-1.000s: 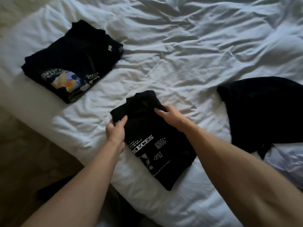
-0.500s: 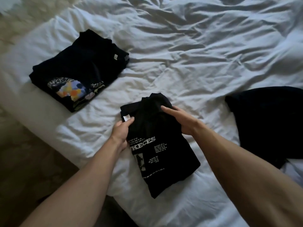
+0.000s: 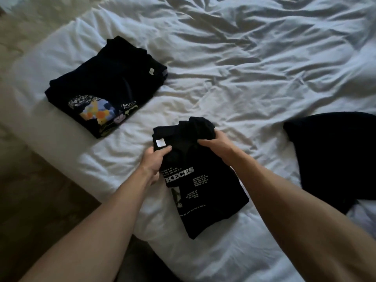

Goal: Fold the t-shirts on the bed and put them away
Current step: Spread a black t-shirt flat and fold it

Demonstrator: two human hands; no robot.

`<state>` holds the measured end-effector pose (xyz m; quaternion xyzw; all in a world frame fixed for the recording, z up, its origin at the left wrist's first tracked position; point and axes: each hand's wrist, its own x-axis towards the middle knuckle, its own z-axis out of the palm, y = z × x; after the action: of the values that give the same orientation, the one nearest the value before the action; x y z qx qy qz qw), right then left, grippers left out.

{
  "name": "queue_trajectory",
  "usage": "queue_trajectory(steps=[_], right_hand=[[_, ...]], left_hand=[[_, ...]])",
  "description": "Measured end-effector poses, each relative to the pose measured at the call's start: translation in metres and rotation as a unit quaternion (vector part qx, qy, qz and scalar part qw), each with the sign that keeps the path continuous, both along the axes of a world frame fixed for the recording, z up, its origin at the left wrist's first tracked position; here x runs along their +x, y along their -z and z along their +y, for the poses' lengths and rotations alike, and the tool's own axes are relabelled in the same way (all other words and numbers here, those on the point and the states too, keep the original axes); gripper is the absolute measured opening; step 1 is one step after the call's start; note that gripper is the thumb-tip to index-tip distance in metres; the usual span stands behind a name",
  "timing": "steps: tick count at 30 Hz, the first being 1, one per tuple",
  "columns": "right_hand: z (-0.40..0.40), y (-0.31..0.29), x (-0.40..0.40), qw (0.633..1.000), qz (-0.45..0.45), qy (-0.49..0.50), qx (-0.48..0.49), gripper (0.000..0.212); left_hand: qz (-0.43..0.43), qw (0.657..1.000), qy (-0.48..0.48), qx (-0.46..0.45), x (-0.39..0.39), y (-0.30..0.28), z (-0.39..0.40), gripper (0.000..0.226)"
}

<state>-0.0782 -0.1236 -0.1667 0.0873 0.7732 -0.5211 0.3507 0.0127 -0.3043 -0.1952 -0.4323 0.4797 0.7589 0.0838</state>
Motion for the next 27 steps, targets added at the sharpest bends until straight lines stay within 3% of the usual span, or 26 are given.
queue_trajectory(steps=[2,5,9,11,13,15,16,18,21,24,27], right_hand=[[-0.009,-0.005,0.008,0.987,0.076,-0.022,0.140,0.066],[-0.024,-0.013,0.028,0.897,0.215,-0.048,0.383,0.086],[-0.037,-0.002,0.039,0.889,0.231,-0.099,0.382,0.084],[-0.045,0.002,0.038,0.841,0.273,-0.083,0.460,0.087],[-0.059,0.003,0.043,0.797,0.356,-0.078,0.481,0.076],[-0.077,0.001,0.053,0.802,0.393,-0.084,0.442,0.059],[-0.086,-0.001,0.057,0.822,0.361,-0.097,0.430,0.064],[-0.098,-0.004,0.062,0.863,0.230,-0.144,0.426,0.095],[-0.104,-0.010,0.051,0.897,0.081,-0.194,0.388,0.131],[-0.103,-0.015,0.038,0.895,0.044,-0.236,0.376,0.144],[-0.105,-0.010,0.042,0.893,0.031,-0.202,0.402,0.139]], left_hand=[[0.004,1.000,-0.008,-0.010,0.000,-0.003,-0.002,0.014],[-0.018,1.000,0.000,-0.010,-0.001,-0.004,-0.005,0.023],[-0.040,0.997,-0.001,0.072,-0.010,-0.001,-0.014,0.027],[-0.038,0.993,0.000,0.115,-0.016,0.005,-0.019,0.028],[-0.034,0.990,0.011,0.136,-0.018,0.005,-0.021,0.026],[-0.033,0.985,0.037,0.168,-0.022,0.003,-0.023,0.026],[-0.032,0.980,0.060,0.190,-0.024,-0.002,-0.026,0.030],[-0.005,0.970,0.093,0.223,-0.027,-0.012,-0.030,0.038],[0.060,0.961,0.142,0.229,-0.038,-0.028,-0.038,0.041],[0.102,0.939,0.247,0.216,-0.052,-0.041,-0.044,0.039],[0.122,0.903,0.360,0.200,-0.063,-0.046,-0.041,0.044]])
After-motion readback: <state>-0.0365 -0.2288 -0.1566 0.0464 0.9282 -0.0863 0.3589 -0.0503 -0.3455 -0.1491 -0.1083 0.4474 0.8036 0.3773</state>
